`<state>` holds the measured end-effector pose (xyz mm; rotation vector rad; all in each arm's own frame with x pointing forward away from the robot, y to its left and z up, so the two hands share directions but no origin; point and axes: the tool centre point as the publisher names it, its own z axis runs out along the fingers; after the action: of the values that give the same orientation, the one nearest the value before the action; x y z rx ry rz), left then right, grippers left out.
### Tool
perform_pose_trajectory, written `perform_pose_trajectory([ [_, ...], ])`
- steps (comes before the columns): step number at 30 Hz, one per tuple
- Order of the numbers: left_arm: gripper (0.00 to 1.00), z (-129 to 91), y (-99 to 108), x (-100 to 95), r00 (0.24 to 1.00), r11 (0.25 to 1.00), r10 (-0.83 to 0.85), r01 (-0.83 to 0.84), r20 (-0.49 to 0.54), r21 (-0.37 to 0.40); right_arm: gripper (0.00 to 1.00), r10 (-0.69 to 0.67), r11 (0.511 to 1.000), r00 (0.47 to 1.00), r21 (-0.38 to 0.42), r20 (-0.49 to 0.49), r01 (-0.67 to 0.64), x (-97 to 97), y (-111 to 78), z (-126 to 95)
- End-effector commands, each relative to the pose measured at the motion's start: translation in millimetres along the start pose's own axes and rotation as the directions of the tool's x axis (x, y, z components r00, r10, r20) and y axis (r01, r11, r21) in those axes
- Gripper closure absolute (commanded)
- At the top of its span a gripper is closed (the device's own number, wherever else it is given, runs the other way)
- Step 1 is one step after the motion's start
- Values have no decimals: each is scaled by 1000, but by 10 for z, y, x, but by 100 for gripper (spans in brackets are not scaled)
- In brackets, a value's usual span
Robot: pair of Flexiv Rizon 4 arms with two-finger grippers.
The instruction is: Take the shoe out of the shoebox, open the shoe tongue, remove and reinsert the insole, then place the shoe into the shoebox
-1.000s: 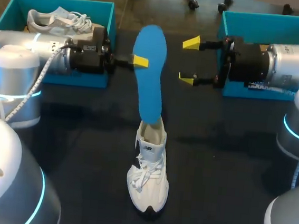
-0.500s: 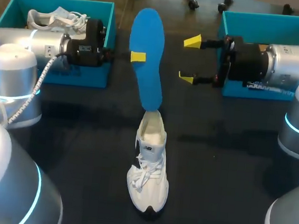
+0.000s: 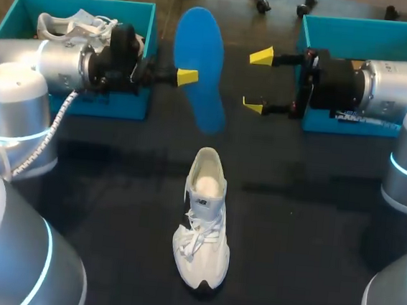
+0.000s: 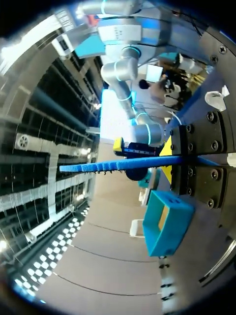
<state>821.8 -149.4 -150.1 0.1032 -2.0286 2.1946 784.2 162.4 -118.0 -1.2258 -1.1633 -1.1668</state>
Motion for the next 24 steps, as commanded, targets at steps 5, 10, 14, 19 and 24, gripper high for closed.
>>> perform_pose_trajectory([
  [5,100,-201,-234,-16,857,854,491,-509,-160,-104,0,0,1000,1000,0,2,0,-4,8,22],
  [10,100,-270,-333,-87,894,897,427,-438,-136,-63,0,0,1000,1000,0,2,0,-4,8,22],
  [14,100,-270,-333,-87,894,897,427,-438,-136,-63,0,0,1000,1000,0,2,0,-4,8,22],
  [19,100,-267,-309,-81,852,852,518,-522,-81,-48,0,0,1000,1000,0,2,0,-4,8,22],
  [24,100,-262,-214,-64,718,723,691,-686,82,-83,0,0,1000,1000,0,2,0,-4,8,22],
])
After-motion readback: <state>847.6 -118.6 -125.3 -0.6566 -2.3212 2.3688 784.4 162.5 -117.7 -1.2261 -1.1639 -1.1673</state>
